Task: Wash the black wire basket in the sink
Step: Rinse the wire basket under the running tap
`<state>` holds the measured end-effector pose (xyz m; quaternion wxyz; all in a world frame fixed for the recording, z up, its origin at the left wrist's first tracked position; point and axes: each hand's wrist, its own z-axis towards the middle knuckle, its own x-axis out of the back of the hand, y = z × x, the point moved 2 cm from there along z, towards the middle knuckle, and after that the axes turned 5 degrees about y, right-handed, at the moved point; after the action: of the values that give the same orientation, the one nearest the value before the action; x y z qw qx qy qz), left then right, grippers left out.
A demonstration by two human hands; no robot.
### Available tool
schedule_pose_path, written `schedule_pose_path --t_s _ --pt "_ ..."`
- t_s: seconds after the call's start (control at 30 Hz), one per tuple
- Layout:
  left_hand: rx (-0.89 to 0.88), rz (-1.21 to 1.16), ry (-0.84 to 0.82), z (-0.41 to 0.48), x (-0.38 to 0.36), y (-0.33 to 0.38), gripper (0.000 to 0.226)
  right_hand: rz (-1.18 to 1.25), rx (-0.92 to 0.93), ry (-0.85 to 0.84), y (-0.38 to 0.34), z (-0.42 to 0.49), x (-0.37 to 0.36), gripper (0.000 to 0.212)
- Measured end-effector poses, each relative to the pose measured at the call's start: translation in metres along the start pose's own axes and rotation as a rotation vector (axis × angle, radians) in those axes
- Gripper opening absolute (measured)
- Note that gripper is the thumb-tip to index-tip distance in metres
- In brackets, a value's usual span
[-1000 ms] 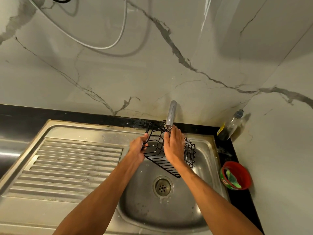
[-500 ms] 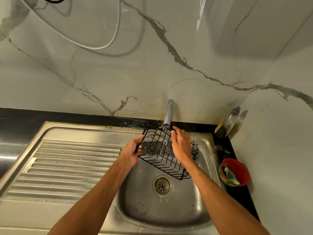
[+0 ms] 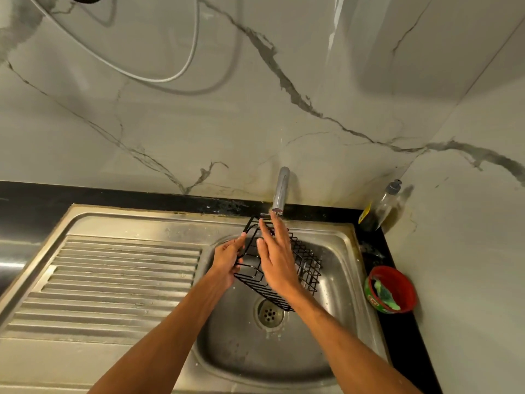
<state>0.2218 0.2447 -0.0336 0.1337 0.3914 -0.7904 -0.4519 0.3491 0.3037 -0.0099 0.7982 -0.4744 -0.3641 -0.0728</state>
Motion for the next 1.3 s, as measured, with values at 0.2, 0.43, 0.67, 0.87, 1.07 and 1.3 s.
schedule_pose_path --t_s 0.2,0.43,0.67,0.87,1.07,1.3 --pt "0.024 -0.050 0.030 0.001 -0.006 -0.005 0.027 -0.071 -0.011 -0.019 -0.007 -0.017 -0.005 0.059" --pt "0.158 -0.210 0.064 0.005 0.005 0.012 0.031 0.001 -0.257 0.060 0.040 -0.036 0.013 0.064" --pt "0.251 -0.353 -0.023 0.019 0.003 0.019 0.031 -0.144 -0.442 0.111 0.074 -0.006 0.046 0.053" --pt "0.302 -0.377 -0.113 0.025 0.001 0.019 0.046 -0.291 0.051 -0.040 0.006 -0.004 0.021 0.057" --pt "0.290 -0.373 -0.095 0.030 0.013 0.015 0.046 -0.252 0.210 -0.140 -0.002 -0.023 0.020 0.057" --pt "0.285 -0.416 -0.037 0.033 0.022 0.007 0.042 -0.202 0.060 0.045 0.030 -0.037 0.037 0.055"
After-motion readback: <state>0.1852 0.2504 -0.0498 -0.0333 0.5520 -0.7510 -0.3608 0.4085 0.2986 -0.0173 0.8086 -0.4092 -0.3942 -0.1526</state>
